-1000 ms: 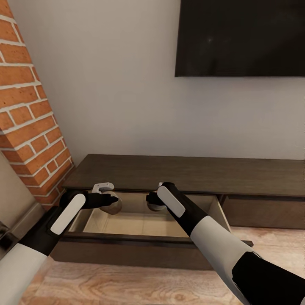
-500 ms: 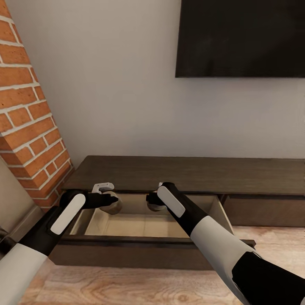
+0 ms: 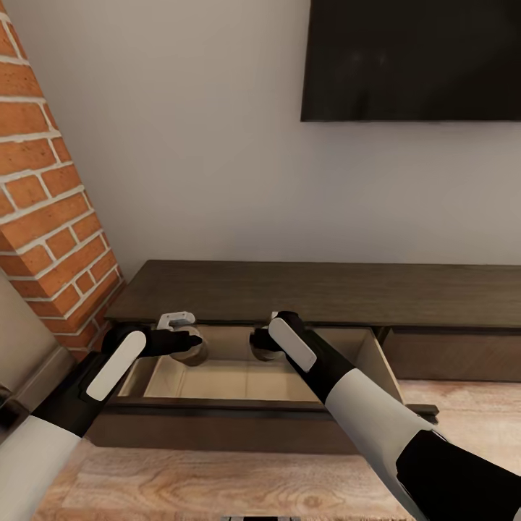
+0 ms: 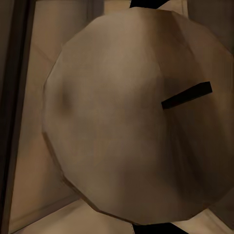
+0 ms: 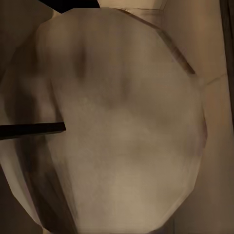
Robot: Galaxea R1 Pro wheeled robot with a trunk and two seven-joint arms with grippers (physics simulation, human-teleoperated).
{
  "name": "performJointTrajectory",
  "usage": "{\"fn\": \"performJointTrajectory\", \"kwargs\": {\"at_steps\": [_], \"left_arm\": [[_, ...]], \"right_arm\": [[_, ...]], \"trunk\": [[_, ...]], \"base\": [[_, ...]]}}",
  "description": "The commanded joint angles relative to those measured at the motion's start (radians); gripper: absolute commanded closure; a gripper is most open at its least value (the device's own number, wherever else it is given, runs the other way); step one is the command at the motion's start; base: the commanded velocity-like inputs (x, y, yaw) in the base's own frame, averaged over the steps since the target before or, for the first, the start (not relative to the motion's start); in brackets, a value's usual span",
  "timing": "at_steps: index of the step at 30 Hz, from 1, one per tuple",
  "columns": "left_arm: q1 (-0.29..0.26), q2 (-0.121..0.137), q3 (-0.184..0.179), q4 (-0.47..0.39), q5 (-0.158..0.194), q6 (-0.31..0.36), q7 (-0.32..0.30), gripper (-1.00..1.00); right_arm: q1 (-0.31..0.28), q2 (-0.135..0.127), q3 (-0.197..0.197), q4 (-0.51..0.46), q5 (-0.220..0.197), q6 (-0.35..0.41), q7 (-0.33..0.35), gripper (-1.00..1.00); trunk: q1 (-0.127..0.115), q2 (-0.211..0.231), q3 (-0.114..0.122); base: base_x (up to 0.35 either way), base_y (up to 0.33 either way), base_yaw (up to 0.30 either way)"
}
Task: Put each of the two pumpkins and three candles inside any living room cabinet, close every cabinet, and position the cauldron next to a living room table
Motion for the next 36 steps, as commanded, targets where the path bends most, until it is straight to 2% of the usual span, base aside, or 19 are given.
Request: {"fn": "performJointTrajectory", "kwargs": {"at_steps": [1, 36], "left_arm": [[-0.001, 0.001, -0.002, -0.001, 0.009, 0.001, 0.010, 1.00], [-0.001, -0.004, -0.002, -0.001, 0.009, -0.007, 0.017, 1.00]], "right_arm": [[-0.001, 0.000, 0.002, -0.001, -0.007, 0.001, -0.009, 1.00], [0.000, 0.000, 0.010, -0.001, -0.008, 0.006, -0.007, 1.00]], "trunk": [[0.000, -0.001, -0.005], [0.016, -0.009, -0.140]], "base": [[0.000, 0.000, 0.000], [0.000, 0.000, 0.000]]}}
